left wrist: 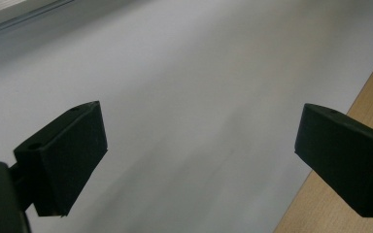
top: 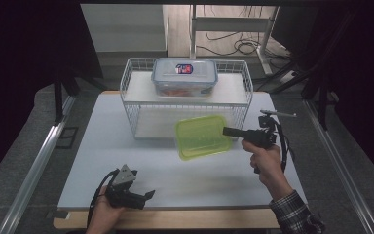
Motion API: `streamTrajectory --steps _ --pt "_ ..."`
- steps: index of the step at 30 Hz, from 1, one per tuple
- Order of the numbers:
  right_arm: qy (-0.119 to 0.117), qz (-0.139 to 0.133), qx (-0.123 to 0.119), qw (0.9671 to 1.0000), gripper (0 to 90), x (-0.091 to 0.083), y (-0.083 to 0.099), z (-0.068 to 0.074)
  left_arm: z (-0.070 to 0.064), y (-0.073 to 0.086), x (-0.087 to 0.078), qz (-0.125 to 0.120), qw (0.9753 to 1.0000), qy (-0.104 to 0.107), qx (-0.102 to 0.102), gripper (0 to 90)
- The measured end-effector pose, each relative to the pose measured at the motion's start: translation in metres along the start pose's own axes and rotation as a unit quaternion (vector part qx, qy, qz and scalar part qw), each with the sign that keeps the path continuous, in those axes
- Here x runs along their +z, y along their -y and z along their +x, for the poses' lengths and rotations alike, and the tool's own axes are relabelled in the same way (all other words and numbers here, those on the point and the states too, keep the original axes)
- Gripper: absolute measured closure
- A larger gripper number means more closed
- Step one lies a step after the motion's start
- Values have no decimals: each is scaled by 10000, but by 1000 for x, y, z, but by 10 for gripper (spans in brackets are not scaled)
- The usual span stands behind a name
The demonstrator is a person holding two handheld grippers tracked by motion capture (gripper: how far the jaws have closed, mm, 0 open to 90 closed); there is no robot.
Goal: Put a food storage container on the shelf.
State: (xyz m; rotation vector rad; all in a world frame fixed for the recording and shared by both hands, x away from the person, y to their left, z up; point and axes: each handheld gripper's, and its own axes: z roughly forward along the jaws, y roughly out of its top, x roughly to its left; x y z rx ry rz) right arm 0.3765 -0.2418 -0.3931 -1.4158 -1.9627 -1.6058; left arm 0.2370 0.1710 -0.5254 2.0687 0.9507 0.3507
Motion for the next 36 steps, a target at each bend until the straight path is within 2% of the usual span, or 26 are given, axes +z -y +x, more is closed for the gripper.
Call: streamTrajectory --steps 9,13,22,36 --pt "-74 -226 -74 9997 802 -3 -25 18 1 0 0 -15 10000 4 12 47" --pt "-38 -329 -147 9993 802 -3 -36 26 1 0 0 -25 10000 1 5 47" --pt "-121 -593 -125 9981 802 -6 -55 38 1 0 -1 -57 10000 -2 -9 47" --pt "88 -879 -267 9957 802 1 -90 59 1 0 -2 -65 10000 11 -5 47"
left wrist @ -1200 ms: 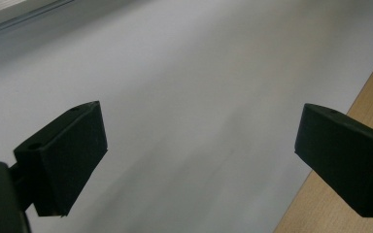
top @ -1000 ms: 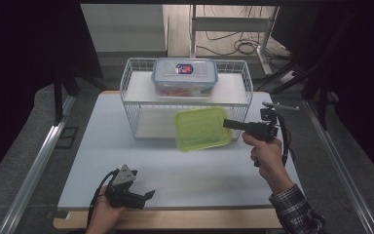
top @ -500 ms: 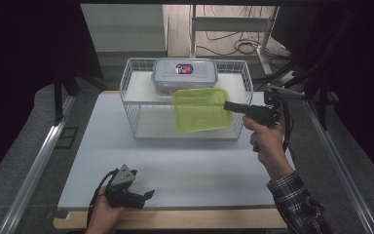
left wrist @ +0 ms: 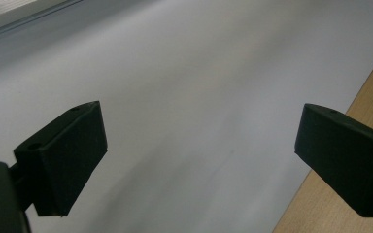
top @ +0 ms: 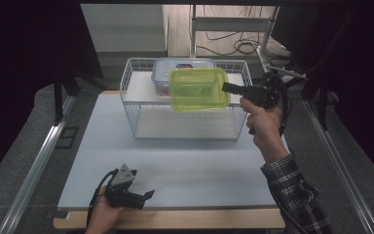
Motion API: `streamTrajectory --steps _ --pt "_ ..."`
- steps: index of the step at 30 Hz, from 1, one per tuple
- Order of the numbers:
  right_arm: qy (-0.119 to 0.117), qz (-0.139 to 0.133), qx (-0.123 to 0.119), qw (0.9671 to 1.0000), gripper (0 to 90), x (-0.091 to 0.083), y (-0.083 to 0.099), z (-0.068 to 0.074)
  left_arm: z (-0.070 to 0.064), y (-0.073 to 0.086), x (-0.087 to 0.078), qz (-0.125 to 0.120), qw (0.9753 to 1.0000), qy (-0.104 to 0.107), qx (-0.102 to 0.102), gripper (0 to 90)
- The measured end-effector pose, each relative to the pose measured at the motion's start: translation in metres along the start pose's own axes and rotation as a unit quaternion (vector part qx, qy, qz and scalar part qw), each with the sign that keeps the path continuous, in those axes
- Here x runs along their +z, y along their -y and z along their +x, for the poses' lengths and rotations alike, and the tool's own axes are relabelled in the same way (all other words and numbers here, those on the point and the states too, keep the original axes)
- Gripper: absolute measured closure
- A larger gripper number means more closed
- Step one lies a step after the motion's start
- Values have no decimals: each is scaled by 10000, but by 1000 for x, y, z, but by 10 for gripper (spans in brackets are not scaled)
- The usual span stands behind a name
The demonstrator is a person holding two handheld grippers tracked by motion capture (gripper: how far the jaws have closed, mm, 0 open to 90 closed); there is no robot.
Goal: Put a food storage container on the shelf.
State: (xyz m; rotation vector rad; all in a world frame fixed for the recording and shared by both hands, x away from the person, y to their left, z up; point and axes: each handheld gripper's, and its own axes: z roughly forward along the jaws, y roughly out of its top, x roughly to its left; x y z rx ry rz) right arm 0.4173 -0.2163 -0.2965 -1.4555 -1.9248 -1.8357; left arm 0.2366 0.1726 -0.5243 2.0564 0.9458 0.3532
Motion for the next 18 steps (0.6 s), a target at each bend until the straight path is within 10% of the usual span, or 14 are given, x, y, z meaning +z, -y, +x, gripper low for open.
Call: streamTrajectory --steps 18 --pt "435 -375 -255 9980 802 23 -36 20 0 0 -1 12 10000 31 9 47"
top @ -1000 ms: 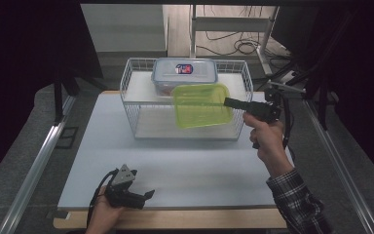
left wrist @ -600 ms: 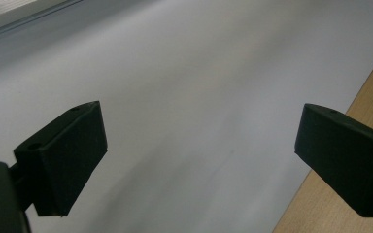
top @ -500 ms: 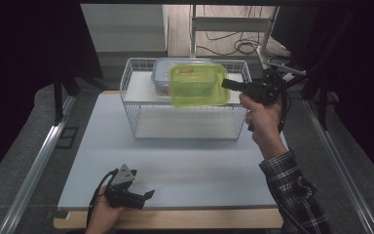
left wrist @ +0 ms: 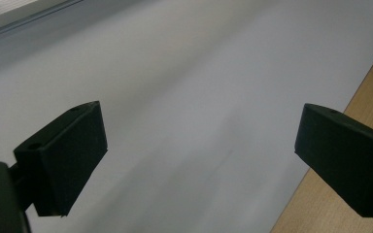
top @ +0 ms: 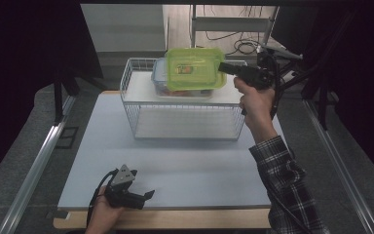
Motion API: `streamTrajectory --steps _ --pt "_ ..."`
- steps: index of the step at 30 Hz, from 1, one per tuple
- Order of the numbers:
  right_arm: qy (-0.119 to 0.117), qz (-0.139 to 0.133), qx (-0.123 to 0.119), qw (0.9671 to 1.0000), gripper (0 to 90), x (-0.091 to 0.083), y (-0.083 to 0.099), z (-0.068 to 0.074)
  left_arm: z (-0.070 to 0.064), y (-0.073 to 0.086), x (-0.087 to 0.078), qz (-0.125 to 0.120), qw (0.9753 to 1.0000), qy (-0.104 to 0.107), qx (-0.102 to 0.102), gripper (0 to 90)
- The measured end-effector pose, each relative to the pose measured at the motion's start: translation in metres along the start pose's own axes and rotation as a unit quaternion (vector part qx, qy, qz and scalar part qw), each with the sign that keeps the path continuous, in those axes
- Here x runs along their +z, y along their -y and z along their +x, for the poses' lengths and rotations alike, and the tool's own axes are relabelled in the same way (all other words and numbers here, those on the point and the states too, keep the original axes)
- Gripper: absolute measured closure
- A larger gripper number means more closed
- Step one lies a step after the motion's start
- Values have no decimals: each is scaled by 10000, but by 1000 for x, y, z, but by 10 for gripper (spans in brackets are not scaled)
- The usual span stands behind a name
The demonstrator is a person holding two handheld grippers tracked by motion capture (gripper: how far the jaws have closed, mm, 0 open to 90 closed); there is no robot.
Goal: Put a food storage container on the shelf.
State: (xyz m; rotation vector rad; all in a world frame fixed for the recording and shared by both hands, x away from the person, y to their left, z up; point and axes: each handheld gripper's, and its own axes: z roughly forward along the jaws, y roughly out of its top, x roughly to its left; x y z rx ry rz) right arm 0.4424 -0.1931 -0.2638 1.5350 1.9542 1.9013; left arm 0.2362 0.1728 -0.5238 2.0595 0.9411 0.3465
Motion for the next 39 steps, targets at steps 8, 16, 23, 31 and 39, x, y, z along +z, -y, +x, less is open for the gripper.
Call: streamTrajectory --steps 8,16,23,31,39 --pt "225 -86 -16 9997 802 17 -11 4 0 0 0 -20 10000 21 -2 47" --pt "433 -108 17 9990 801 32 -15 1 0 0 -1 -24 10000 33 -10 47" --pt "552 -163 -6 9983 790 41 -11 2 0 0 0 -27 10000 43 -8 47" --pt "929 -139 -444 9946 726 48 -9 5 0 1 0 -16 10000 60 -20 47" --pt "1067 -15 -649 9922 679 56 -12 5 0 1 1 -5 10000 74 -25 47"
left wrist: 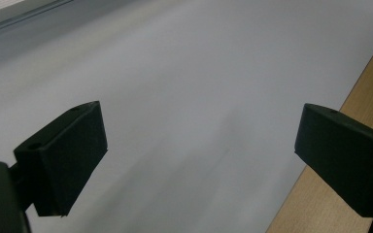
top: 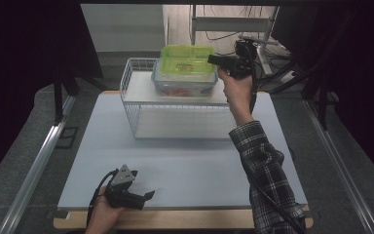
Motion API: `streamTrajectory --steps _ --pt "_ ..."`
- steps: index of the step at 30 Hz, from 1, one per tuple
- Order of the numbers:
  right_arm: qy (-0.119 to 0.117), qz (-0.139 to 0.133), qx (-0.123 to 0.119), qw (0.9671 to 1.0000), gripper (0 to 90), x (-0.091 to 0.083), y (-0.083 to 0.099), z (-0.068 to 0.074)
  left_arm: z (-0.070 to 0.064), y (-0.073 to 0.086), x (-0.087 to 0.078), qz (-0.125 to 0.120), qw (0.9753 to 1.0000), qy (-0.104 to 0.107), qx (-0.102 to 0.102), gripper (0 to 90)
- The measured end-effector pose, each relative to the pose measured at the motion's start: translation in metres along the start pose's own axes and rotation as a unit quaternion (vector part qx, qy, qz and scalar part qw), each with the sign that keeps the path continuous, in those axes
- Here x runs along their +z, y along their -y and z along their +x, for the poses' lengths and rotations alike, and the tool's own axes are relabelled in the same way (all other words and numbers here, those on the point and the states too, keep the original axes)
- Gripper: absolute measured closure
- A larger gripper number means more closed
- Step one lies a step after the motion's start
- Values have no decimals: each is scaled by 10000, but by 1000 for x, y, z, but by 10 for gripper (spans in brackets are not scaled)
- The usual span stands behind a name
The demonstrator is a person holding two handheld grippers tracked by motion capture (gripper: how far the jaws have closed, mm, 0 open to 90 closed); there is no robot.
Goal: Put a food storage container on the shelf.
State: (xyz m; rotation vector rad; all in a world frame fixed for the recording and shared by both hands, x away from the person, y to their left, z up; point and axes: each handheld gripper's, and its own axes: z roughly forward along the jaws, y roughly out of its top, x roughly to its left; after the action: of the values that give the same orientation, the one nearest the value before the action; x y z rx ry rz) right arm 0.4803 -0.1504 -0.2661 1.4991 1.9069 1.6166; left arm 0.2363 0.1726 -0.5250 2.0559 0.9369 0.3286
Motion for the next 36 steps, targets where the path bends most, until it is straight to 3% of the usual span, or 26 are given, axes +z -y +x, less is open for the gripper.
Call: streamTrajectory --steps 2,4,6,9,16,25,36 --pt "99 0 -75 9999 628 2 -1 1 0 0 0 -2 10000 5 -7 47" --pt "244 32 -345 9991 615 3 -1 3 0 0 0 -6 10000 2 -5 47" --pt "178 68 -241 9995 609 4 -2 2 0 0 0 0 10000 2 -15 47" --pt "196 61 -317 9993 542 3 -3 2 0 0 -1 -12 10000 5 -19 47" --pt "-77 -7 -366 9993 405 -9 -5 0 0 0 0 -7 10000 -2 -15 47" --pt "-362 107 -756 9964 291 -24 5 -4 0 0 0 7 10000 -12 -17 48" --pt "-393 150 -1176 9922 226 -34 21 -8 1 0 0 3 10000 -13 -29 48"
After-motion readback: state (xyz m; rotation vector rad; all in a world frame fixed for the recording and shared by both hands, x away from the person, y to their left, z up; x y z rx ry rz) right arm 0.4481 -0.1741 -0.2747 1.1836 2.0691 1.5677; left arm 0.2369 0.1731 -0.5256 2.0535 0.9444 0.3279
